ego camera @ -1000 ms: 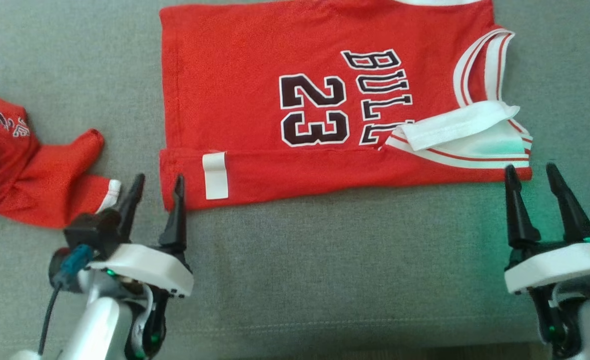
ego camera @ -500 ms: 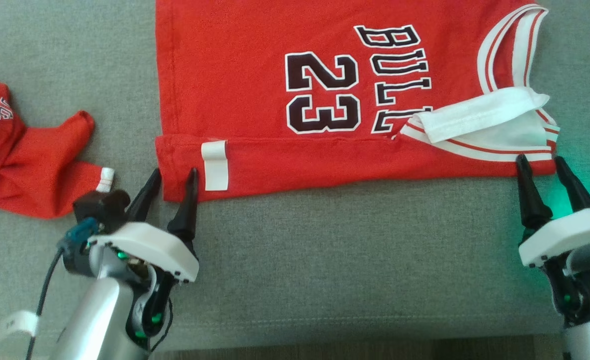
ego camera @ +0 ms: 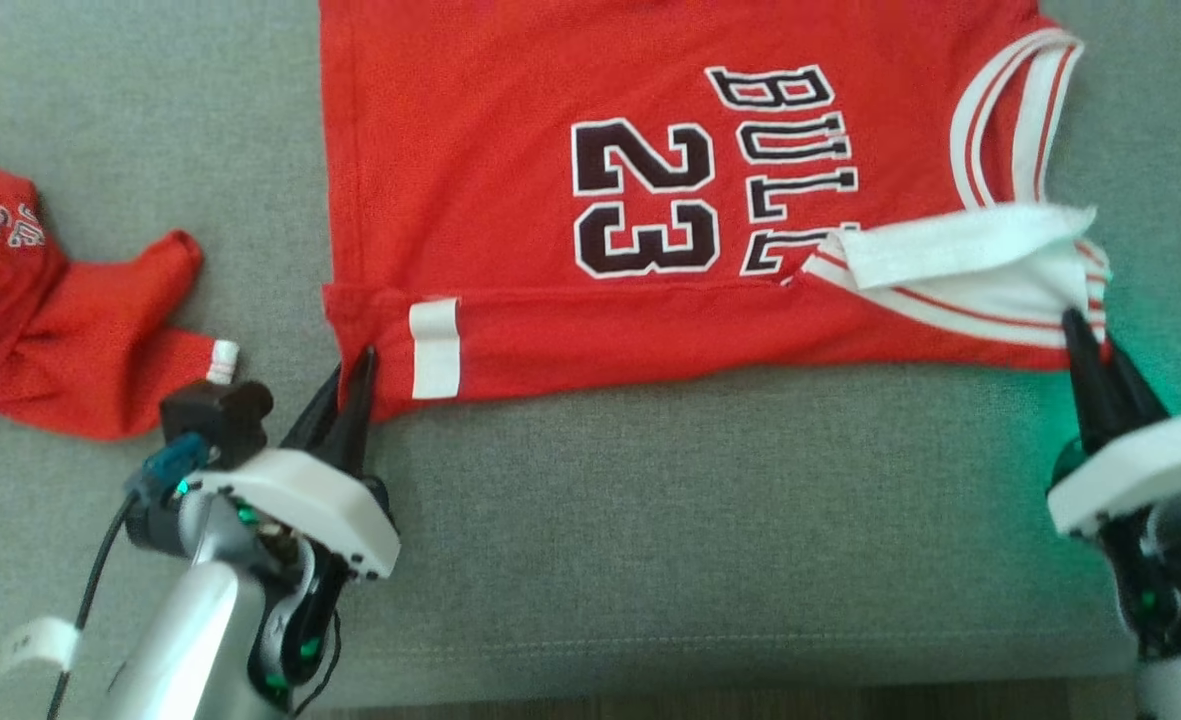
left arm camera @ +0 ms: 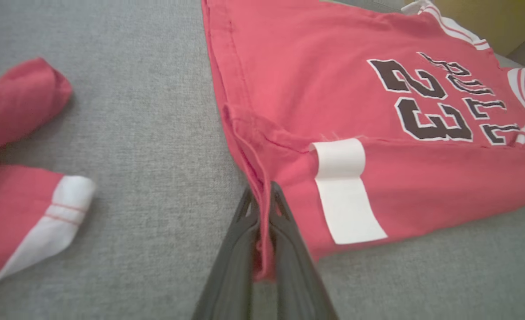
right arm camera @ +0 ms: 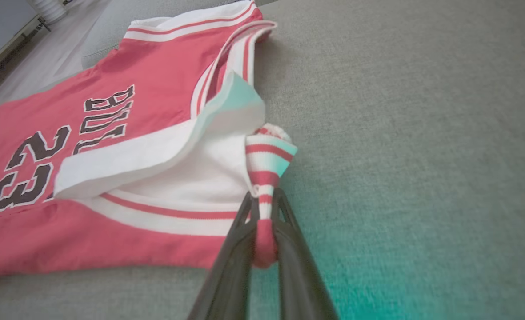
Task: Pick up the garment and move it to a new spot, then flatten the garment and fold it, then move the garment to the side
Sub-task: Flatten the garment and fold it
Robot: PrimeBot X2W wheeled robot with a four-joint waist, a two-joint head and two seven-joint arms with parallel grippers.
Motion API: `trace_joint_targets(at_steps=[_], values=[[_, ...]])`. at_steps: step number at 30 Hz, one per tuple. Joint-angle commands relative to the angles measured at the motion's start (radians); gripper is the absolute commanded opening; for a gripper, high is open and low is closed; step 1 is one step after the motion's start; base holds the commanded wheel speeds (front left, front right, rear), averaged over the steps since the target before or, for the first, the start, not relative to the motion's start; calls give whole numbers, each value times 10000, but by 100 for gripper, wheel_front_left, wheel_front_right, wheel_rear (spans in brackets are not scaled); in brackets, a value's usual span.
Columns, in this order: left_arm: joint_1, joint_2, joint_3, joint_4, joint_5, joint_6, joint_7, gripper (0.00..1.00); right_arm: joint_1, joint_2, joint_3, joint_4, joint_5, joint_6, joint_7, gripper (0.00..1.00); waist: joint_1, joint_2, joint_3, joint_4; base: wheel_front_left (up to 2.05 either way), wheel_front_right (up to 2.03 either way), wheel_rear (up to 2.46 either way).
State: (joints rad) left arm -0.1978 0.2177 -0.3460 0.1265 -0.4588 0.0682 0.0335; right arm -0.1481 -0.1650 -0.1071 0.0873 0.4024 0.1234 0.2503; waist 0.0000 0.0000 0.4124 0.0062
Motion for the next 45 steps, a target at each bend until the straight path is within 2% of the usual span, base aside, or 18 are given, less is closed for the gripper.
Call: trace_joint_targets(at_steps=[1,8,16,17,18,19,25,30,34,38,45], values=[[156,321,348,-426,71,99,17,0,424,26,89,-555,80,73,102,0,0,0,-191,37,0,0,0],[955,671,527,-1166,-5,427,341,0,1694,395,-105,-1535,152,73,523,0,0,0,-788,58,0,0,0],[2086,772,640,-1674,-308,834,794,0,2970,715,-216,-1888,257,73,1054,0,0,0,-1312,83,0,0,0],[2160,749,630,-1692,-356,856,837,0,3051,749,-208,-1939,261,73,1065,16,0,0,-1355,75,0,0,0],[2308,696,574,-1649,-439,912,983,67,3171,813,-207,-2036,271,73,1052,100,0,0,-1436,52,0,0,0],[2346,664,567,-1635,-458,941,980,100,3209,838,-203,-2075,255,73,1039,100,0,0,-1469,40,0,0,0],[2390,567,529,-1689,-222,1150,579,100,3121,919,-116,-2748,-288,73,340,100,0,0,-1610,-38,0,0,0],[2032,567,718,-2319,405,1518,-382,100,2587,851,26,-3536,-1226,73,-625,100,0,0,-1755,-104,0,0,0],[1737,555,867,-2694,679,1656,-976,100,2159,724,264,-3896,-1556,73,-997,100,0,0,-1856,-134,0,0,0],[1471,507,1052,-2984,840,1809,-1493,100,1622,529,750,-4092,-1755,73,-1058,100,0,0,-1949,-226,0,0,0],[1187,594,955,-2942,1063,1829,-1581,100,1264,489,872,-3935,-1705,73,-1128,100,0,0,-1850,-175,0,0,0]])
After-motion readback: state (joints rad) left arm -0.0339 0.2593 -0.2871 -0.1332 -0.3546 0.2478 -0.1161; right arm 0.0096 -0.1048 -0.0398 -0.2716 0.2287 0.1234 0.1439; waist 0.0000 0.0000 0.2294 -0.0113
